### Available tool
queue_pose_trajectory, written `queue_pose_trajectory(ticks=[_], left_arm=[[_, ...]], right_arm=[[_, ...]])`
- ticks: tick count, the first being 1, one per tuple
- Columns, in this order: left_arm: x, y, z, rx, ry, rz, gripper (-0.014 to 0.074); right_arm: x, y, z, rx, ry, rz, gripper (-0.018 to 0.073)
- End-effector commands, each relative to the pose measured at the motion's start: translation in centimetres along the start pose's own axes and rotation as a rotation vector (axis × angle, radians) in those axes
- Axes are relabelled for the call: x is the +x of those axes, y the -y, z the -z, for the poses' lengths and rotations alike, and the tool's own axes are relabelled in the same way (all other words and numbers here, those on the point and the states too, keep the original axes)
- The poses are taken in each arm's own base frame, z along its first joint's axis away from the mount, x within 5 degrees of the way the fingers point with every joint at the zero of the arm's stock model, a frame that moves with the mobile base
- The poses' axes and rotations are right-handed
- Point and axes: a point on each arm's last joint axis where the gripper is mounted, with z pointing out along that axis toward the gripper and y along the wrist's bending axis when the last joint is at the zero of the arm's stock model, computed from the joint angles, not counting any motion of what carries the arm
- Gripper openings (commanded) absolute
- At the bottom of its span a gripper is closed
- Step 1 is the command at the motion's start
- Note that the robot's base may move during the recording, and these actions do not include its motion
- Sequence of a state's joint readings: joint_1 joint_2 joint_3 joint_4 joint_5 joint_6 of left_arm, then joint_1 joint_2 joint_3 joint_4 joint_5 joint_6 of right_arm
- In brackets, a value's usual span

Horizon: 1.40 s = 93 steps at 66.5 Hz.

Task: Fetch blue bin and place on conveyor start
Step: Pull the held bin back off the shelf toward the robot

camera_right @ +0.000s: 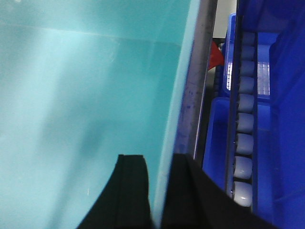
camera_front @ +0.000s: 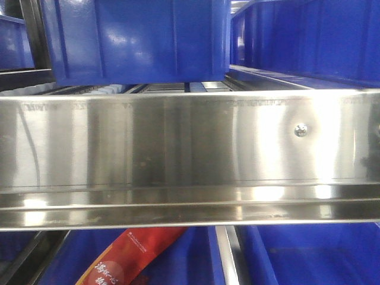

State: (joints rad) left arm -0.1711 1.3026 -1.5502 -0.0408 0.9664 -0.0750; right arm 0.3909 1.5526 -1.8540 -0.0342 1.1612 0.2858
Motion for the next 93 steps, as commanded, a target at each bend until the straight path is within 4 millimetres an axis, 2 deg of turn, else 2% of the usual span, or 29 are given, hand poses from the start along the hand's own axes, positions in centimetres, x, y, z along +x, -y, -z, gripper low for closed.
queue_pose_trajectory(ticks=[1,93], left_arm=[[-0.58,-0.04,0.72,-0.013,0.065,-0.029,-0.0111],[-0.7,-0.05,0.73,-0.013,0.078,-0.03,-0.0111]], right_arm=[[-0.4,0.16,1.04,0.008,0.054,0.029,-0.0151],[-0.4,0.15,0.96,0.008,0.053,0.029,-0.0151]])
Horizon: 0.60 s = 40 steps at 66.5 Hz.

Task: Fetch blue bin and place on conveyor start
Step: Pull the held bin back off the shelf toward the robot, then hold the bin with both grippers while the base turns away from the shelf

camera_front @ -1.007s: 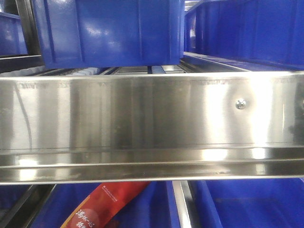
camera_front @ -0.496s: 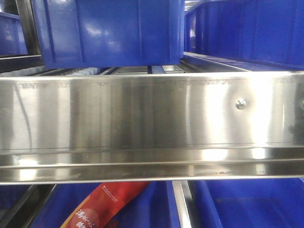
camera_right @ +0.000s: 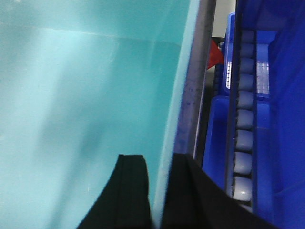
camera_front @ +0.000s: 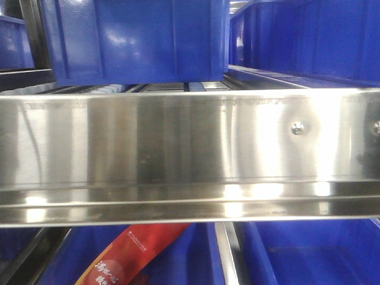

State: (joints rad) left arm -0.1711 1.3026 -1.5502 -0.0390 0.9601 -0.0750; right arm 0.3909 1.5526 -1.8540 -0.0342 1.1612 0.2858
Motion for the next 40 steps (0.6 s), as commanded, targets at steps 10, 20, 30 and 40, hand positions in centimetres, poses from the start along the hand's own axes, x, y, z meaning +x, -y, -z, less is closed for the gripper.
queue_pose_trajectory(ticks=[10,20,30,40], left_arm=[[-1.1,0.0,0.8,-0.008,0.126,-0.029,-0.0111],[-2.0,0.1,0.9,-0.002,0.222,-0.031,-0.0111],[-2.8,0.2,1.1,0.005,0.313,-0.032,-0.0111],[-3.5,0.2,1.4,0.011,0.394,-0.033,-0.0111]], right_arm=[[-0.4,0.1,1.0,0.007,0.057,0.029,-0.0151],[-0.6,0.1,1.0,0.0,0.08,0.029,-0.0151],[-1.2,-0.1,1.0,-0.016,0.139,0.03,-0.0151],[-1.7,-0.2,1.1,-0.034,0.199,0.031,-0.0151]])
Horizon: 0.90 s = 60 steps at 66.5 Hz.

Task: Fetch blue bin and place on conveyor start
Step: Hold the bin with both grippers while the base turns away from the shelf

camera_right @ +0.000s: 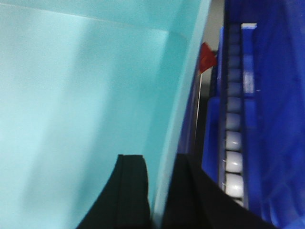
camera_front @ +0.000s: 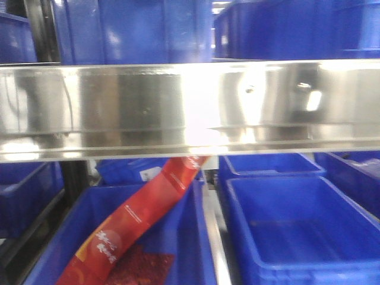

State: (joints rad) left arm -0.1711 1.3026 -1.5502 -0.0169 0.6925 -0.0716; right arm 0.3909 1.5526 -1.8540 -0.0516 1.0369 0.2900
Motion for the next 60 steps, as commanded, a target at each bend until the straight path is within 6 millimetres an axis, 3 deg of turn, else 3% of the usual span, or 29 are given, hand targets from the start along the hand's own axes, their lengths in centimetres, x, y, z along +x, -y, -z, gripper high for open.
queue_pose_trajectory(ticks=[1,60], left_arm=[[-1.35,0.15,0.75,0.009,0.129,-0.013,-0.0111],[-1.32,0.15,0.75,0.009,0.126,-0.013,-0.0111]], right_arm=[[-0.76,-0.09,0.98,-0.016,0.079,0.027,-0.0151],[-0.99,-0.16,1.0,-0.023,0.105,0.027,-0.0151]])
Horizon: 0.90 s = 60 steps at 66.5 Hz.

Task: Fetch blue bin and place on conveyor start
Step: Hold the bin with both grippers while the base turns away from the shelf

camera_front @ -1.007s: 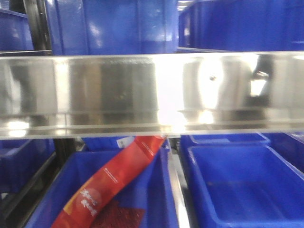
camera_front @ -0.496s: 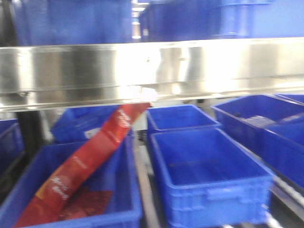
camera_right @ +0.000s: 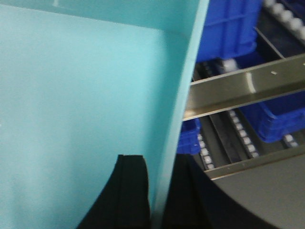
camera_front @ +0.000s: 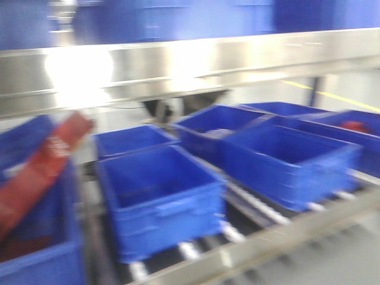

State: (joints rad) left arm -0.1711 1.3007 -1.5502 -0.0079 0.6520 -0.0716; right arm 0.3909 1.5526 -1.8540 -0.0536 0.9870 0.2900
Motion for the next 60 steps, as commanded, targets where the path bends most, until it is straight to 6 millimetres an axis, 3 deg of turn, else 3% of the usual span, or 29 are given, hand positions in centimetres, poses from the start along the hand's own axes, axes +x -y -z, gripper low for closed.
queue_pose_trajectory(ticks=[1,60], left_arm=[[-0.96,0.16,0.62,0.011,0.084,-0.006,-0.0111],[-0.96,0.16,0.62,0.011,0.084,-0.006,-0.0111]], right_arm=[[-0.6,-0.05,0.96,-0.011,0.057,0.026,-0.0151],[-0.6,-0.05,0.96,-0.011,0.057,0.026,-0.0151]])
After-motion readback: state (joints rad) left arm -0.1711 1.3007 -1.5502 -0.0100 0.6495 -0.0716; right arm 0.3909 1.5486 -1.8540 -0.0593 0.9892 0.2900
